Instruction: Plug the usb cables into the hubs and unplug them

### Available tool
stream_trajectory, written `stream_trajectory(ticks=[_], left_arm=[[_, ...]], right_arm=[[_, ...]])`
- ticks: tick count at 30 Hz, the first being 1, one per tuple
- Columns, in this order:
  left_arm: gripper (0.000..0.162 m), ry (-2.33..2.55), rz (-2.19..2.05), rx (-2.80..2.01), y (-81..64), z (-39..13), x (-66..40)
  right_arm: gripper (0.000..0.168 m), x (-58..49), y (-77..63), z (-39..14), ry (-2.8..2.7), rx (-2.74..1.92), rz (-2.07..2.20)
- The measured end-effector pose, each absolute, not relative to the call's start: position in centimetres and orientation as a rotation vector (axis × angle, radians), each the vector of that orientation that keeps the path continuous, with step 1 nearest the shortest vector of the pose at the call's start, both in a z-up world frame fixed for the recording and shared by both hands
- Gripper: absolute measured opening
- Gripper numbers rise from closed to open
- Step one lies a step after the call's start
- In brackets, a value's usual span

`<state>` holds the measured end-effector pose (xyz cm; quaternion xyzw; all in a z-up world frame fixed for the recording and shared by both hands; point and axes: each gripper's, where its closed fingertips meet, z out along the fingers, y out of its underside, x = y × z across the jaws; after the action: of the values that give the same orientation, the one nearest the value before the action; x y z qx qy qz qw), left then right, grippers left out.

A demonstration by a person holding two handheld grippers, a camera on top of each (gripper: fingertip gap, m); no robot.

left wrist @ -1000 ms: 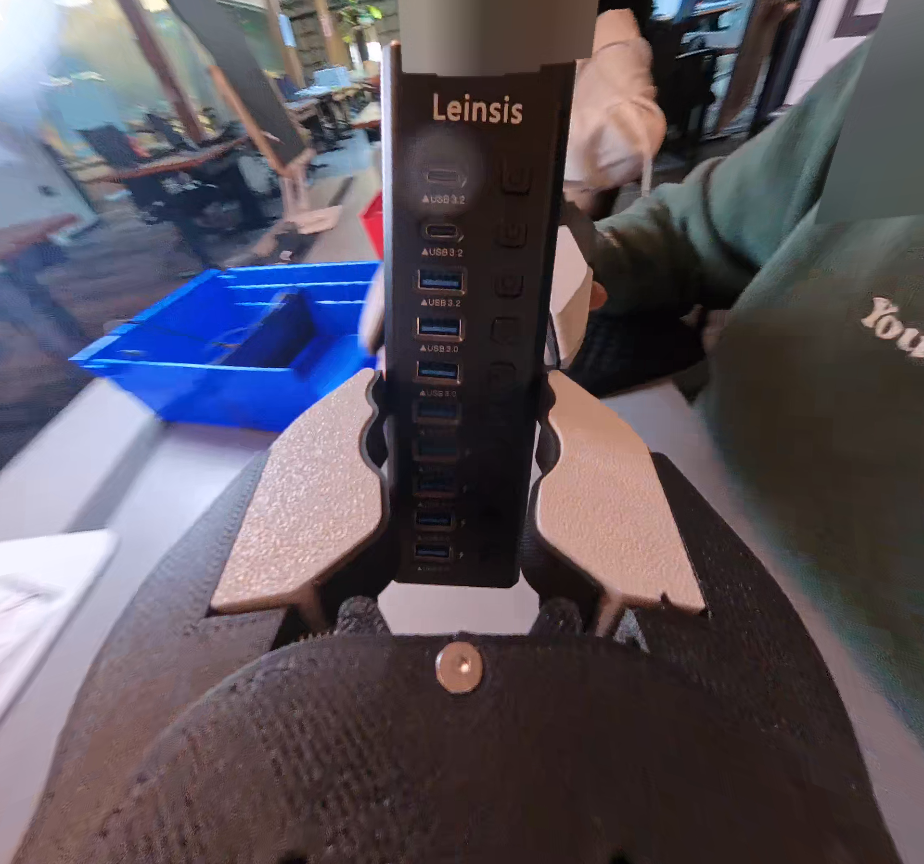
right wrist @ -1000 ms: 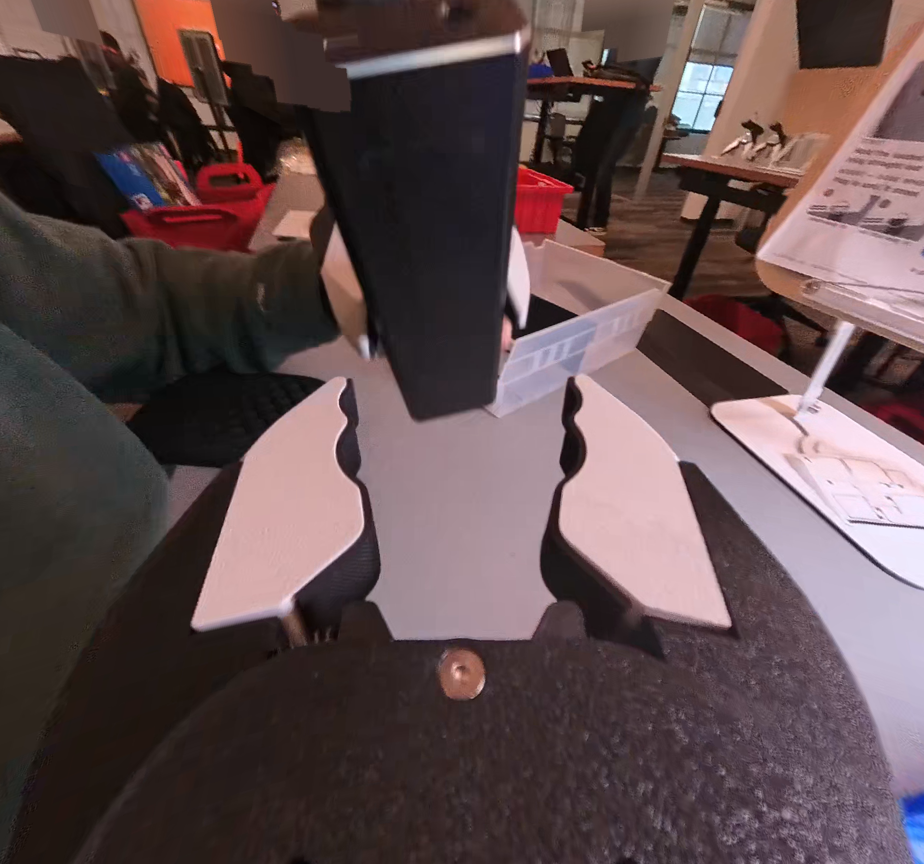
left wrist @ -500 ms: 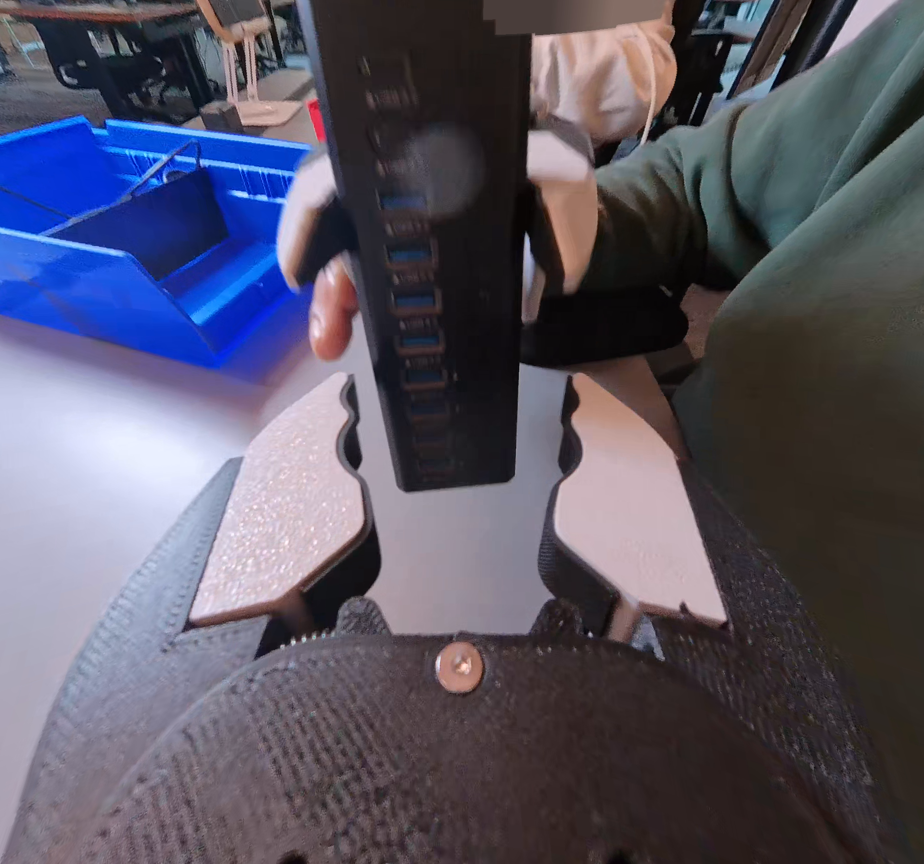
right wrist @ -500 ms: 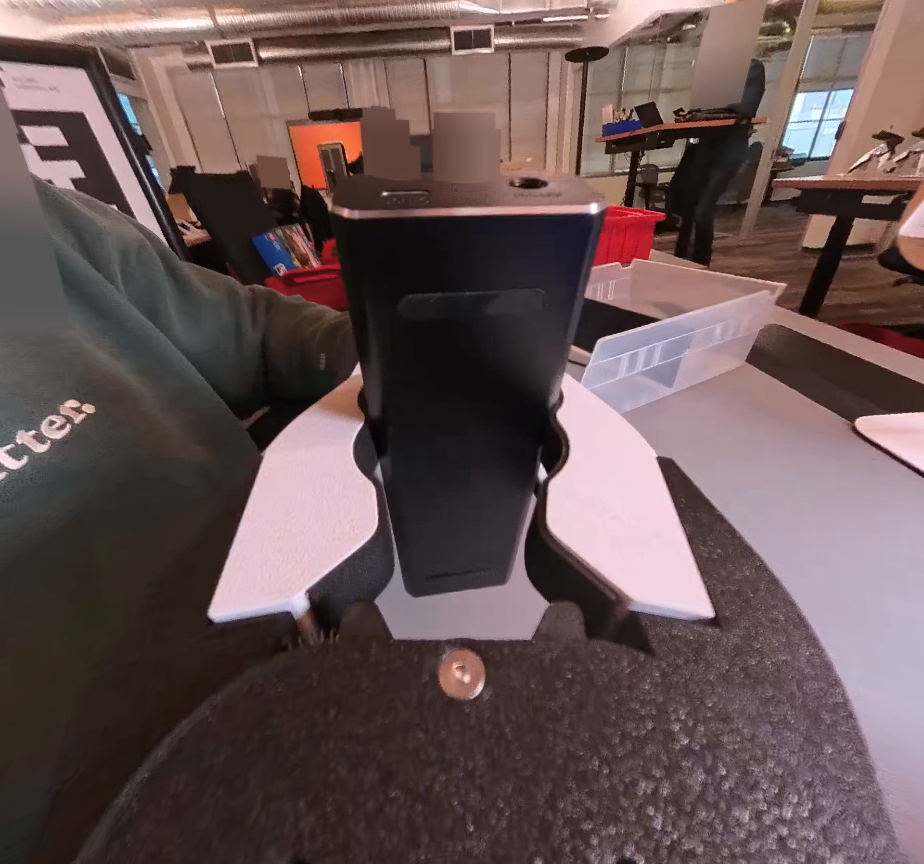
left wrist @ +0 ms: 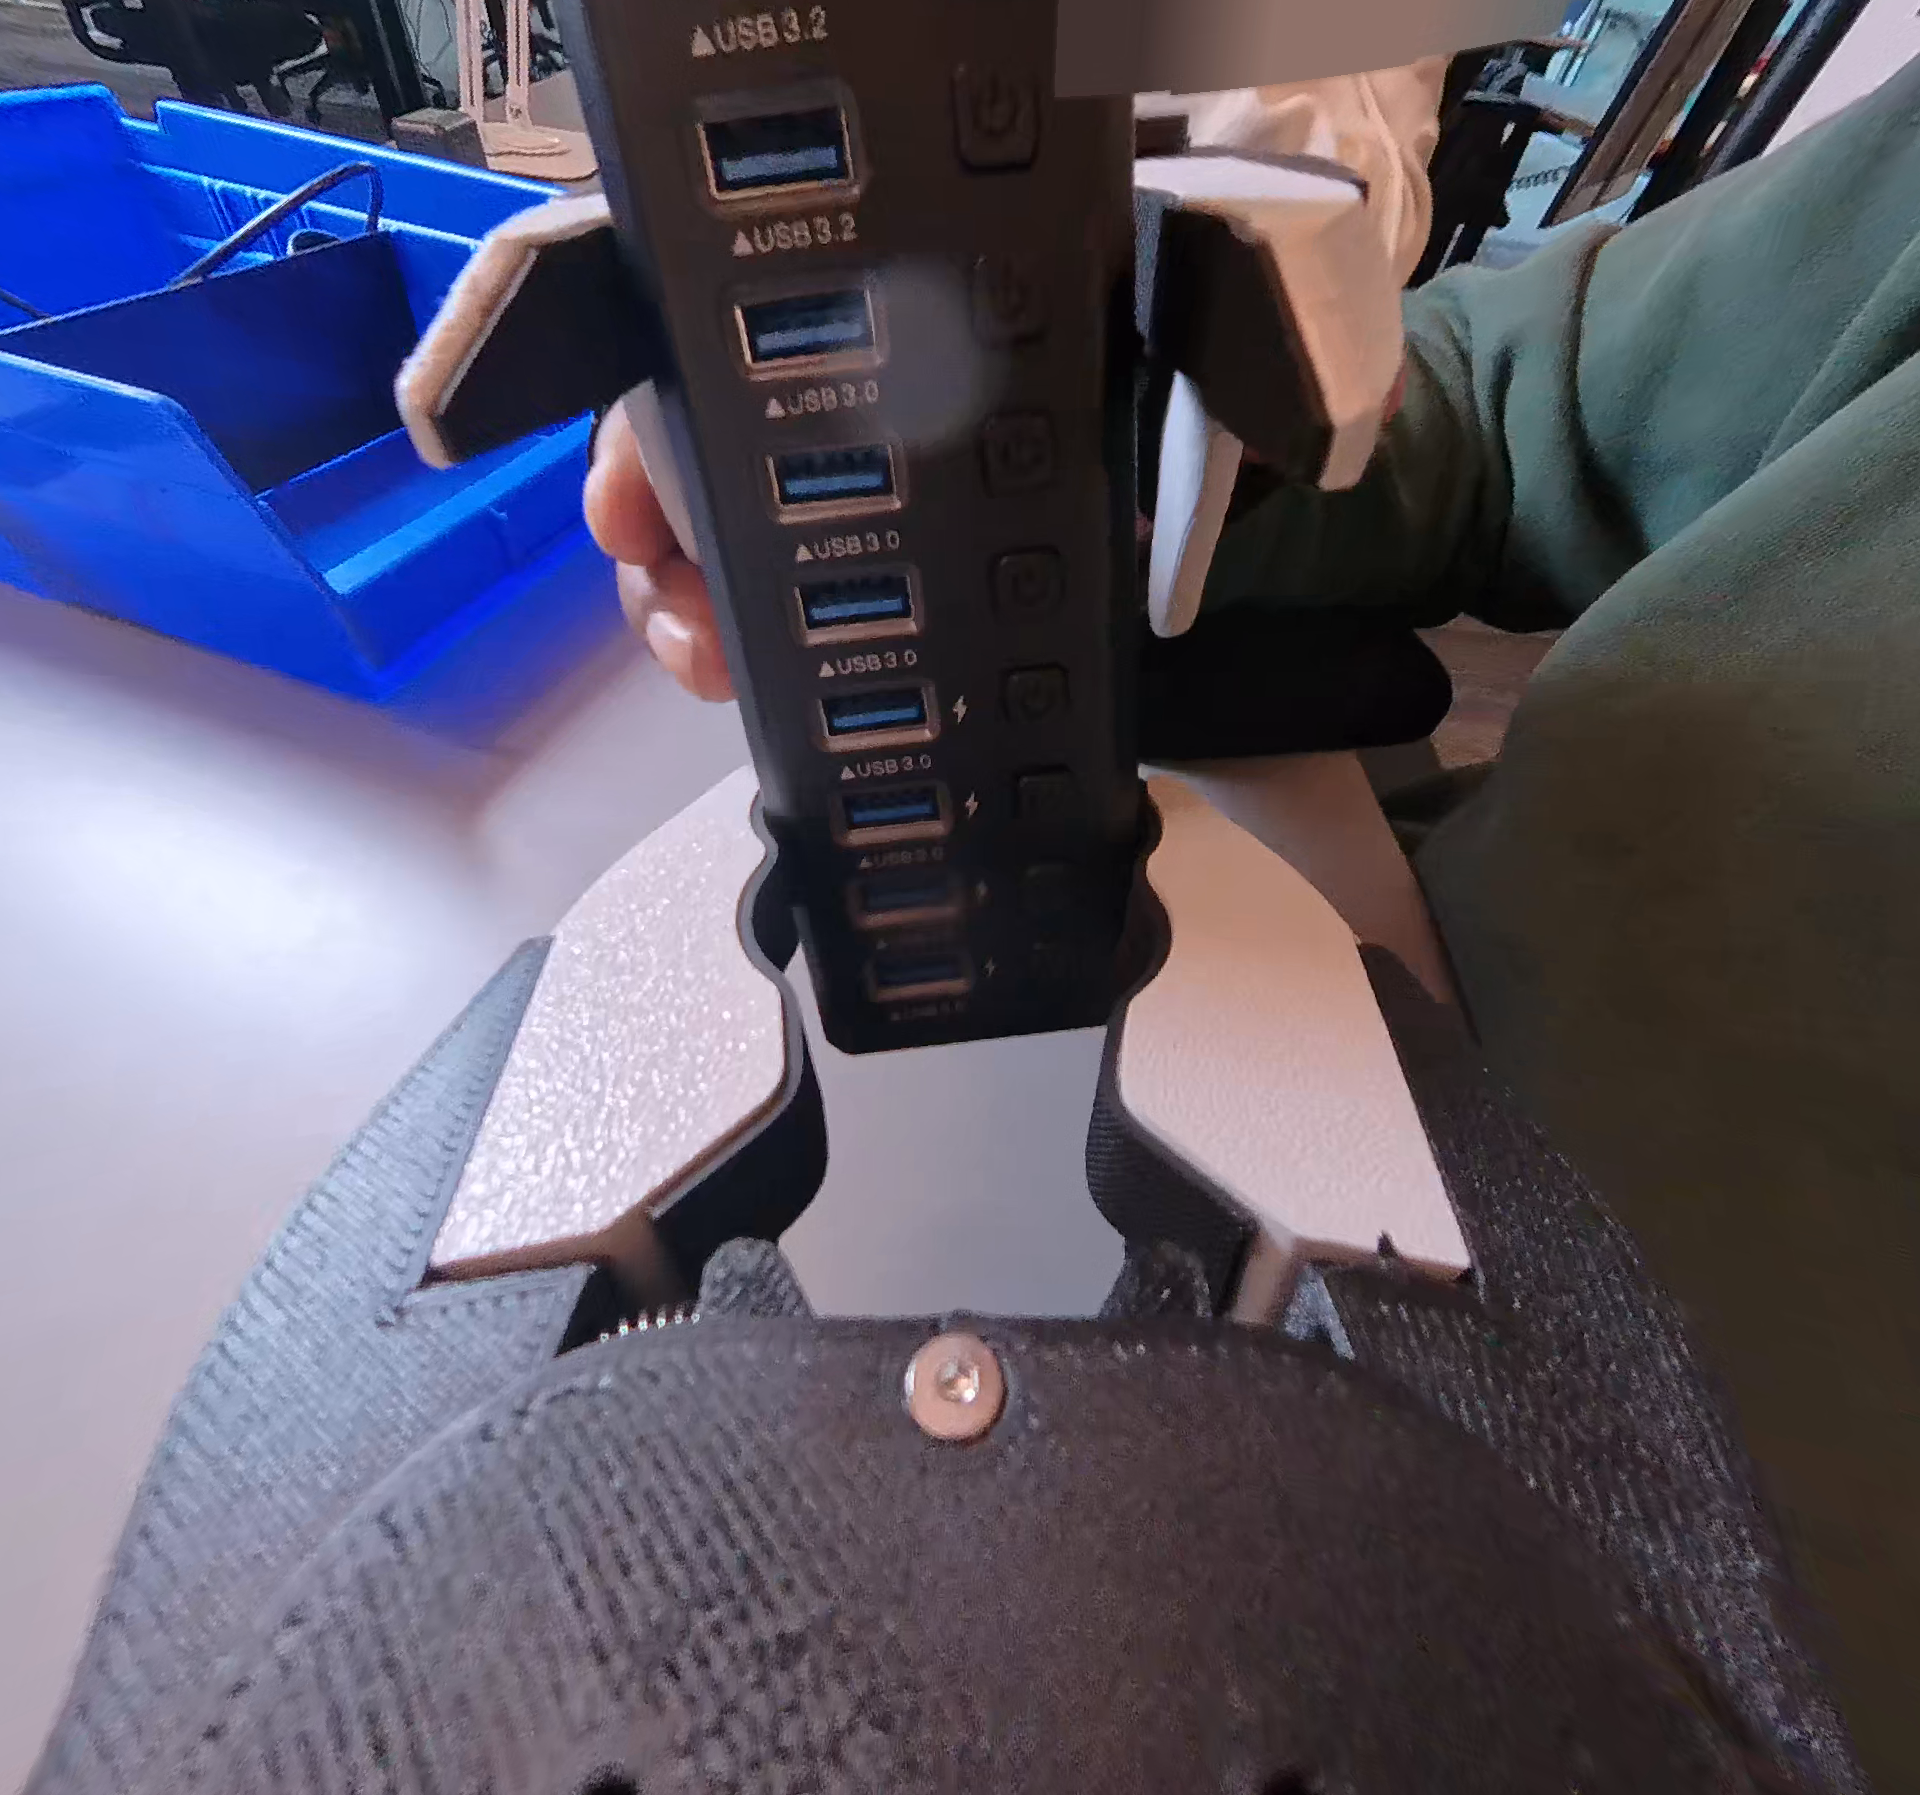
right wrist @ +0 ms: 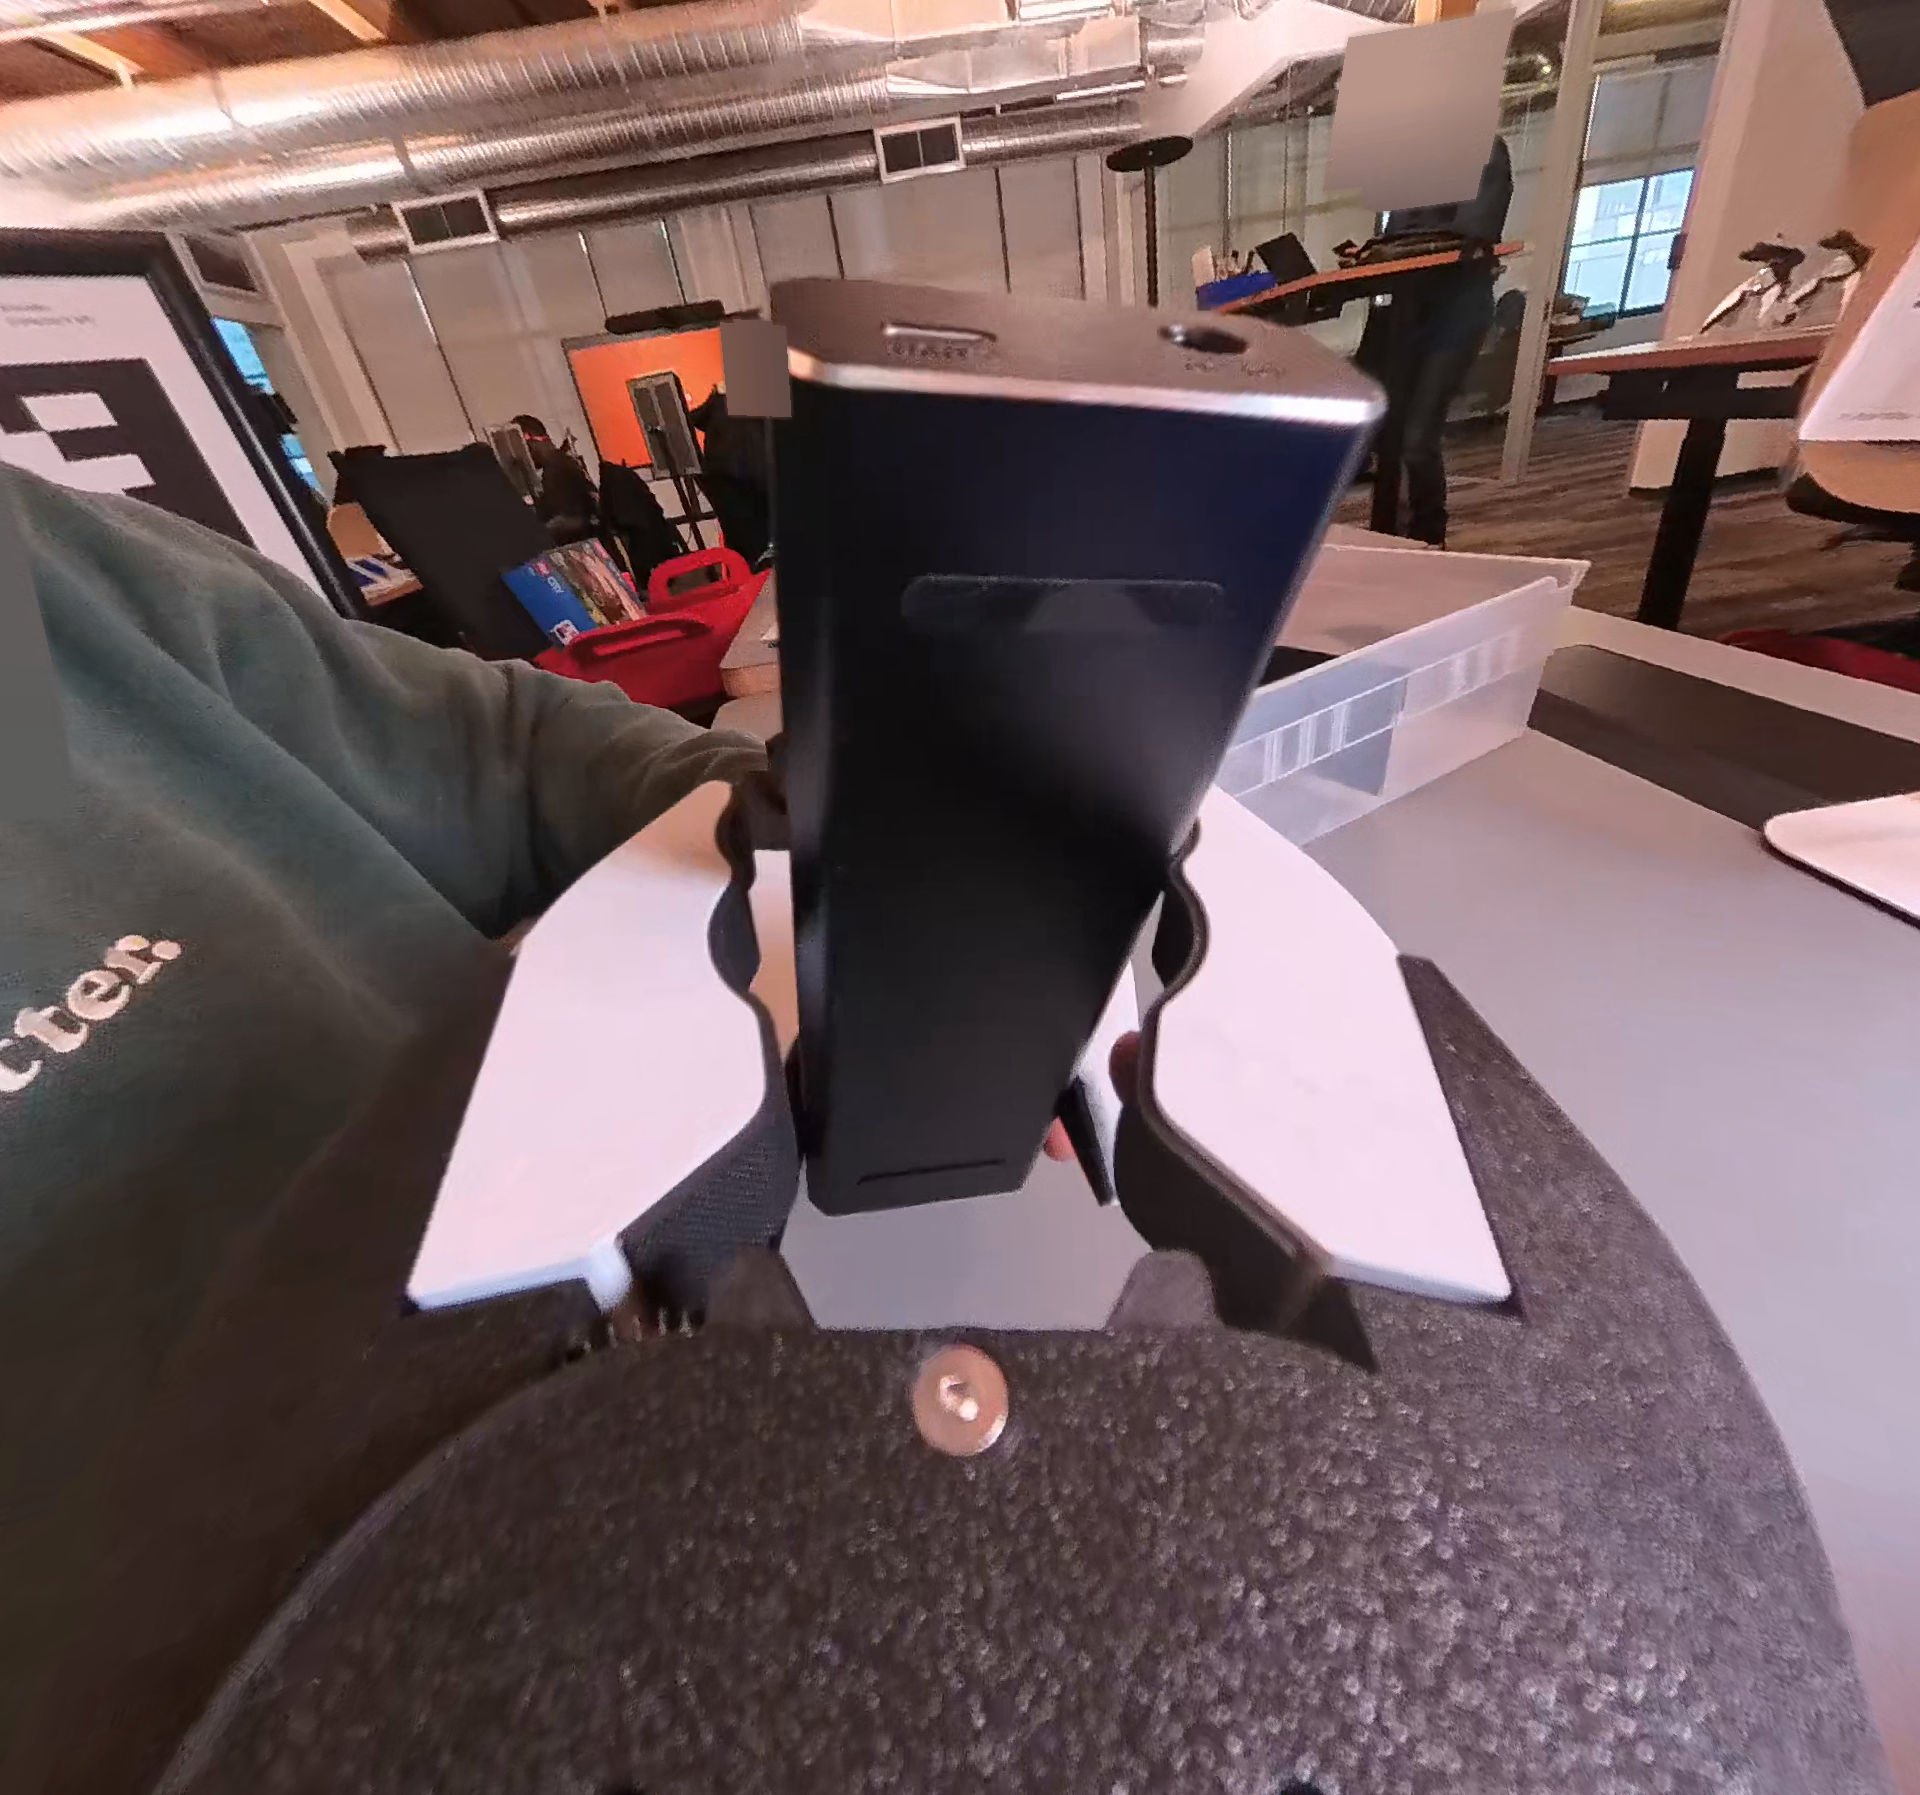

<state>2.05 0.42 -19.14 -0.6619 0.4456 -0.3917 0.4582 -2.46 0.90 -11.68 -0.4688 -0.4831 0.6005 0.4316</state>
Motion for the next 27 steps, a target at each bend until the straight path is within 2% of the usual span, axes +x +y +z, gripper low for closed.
stream_trajectory(ticks=[13, 27], left_arm=[[0.062, 1.184, -0.939, -1.664, -0.5, -21.0, 2.7], [0.062, 1.133, -0.966, -1.639, 0.0, -20.3, 2.3]], right_arm=[[0.074, -3.2, -0.4, -14.1, -1.367, -1.236, 1.439], [0.073, -2.0, 0.6, -13.1, -1.333, -1.212, 1.455]])
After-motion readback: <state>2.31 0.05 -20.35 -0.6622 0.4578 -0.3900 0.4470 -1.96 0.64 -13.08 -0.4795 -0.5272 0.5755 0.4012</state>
